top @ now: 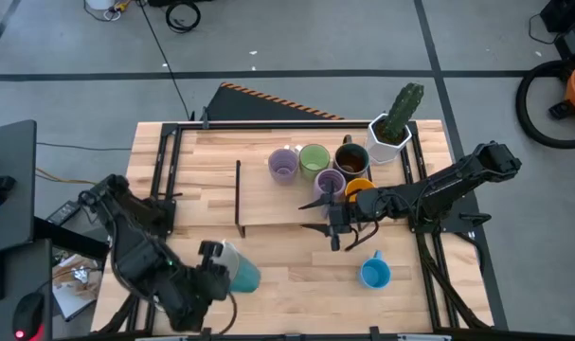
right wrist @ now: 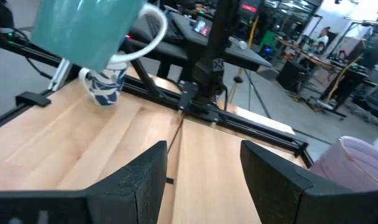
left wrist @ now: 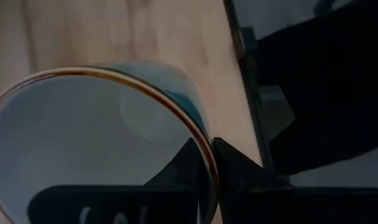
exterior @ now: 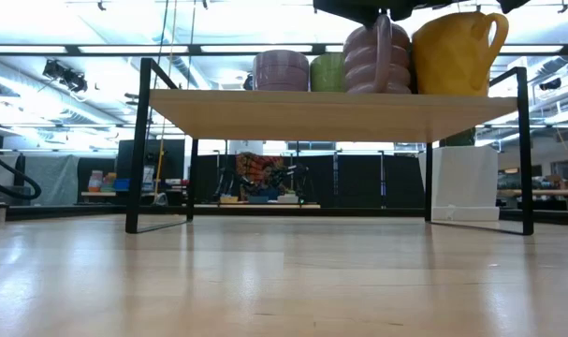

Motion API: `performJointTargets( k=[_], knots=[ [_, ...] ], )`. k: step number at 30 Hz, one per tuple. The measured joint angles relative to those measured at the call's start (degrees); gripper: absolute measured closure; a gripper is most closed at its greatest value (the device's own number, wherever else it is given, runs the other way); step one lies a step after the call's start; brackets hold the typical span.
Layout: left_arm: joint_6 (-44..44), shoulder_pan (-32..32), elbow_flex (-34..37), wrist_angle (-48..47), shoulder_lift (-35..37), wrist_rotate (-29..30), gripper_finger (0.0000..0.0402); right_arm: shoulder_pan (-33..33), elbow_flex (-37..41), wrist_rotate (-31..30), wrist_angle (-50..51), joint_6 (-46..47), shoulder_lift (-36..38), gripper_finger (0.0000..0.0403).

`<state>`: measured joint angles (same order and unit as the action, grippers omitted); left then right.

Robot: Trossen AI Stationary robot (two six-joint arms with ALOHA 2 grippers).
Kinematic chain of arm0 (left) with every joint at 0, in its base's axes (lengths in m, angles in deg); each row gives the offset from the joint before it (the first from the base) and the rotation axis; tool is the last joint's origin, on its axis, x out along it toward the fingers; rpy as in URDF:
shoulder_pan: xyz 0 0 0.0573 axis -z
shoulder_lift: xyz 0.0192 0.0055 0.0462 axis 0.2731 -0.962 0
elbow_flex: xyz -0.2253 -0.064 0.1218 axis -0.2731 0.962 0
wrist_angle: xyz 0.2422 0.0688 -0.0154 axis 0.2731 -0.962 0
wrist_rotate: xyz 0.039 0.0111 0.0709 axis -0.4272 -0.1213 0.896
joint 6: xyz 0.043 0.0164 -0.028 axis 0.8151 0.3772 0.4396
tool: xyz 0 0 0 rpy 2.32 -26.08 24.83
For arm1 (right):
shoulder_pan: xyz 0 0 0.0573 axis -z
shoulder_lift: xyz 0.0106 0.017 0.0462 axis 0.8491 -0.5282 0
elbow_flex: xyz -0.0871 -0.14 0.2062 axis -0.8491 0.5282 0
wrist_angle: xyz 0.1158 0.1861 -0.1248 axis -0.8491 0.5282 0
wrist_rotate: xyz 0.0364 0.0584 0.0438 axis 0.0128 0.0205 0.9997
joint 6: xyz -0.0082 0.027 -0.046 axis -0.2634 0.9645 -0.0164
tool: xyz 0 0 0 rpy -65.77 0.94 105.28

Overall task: Place coffee mugs
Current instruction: Put the white-blue mug on the shelf

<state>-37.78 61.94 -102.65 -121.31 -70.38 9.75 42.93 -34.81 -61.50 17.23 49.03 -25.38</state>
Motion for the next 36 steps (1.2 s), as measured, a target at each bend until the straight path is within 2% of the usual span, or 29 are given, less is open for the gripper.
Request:
performJointTargets(
  k=[4, 11, 18, 21, 26, 31, 36],
  knots=[
    [1.68, -4.05, -4.49, -4.68, 0.46, -1.09, 0.0368, -0.30, 0.00, -0.62, 0.02, 0.63, 0.00, 0.0193],
    [6.20, -13.58, -5.77, -5.12, 7.94, -10.41, 0.0370, -2.02, 0.00, -0.83, 0.04, 0.71, 0.00, 0.0193],
    [8.14, -25.94, -5.77, 2.53, 15.41, -30.23, 0.0370, -3.04, 0.00, -3.15, 0.02, 0.61, 0.00, 0.0193],
    [8.54, -30.75, -5.77, 7.57, 17.84, -35.69, 0.0370, -3.04, 0.00, -3.78, 0.02, 0.53, 0.00, 0.0193],
    [14.13, -35.89, -5.86, 11.48, 20.32, -36.86, 0.0370, -3.04, 0.00, -4.00, 0.20, 0.63, 0.00, 0.0193],
    [16.08, -39.56, -5.86, 12.17, 21.12, -41.85, 0.0370, -3.08, 0.00, -4.00, 0.29, 0.65, 0.00, 0.0193],
    [24.75, -40.17, -5.86, 5.44, 20.06, -36.17, 0.0370, -3.08, 0.00, -4.01, 0.29, 0.67, 0.00, 0.0193]
  ],
)
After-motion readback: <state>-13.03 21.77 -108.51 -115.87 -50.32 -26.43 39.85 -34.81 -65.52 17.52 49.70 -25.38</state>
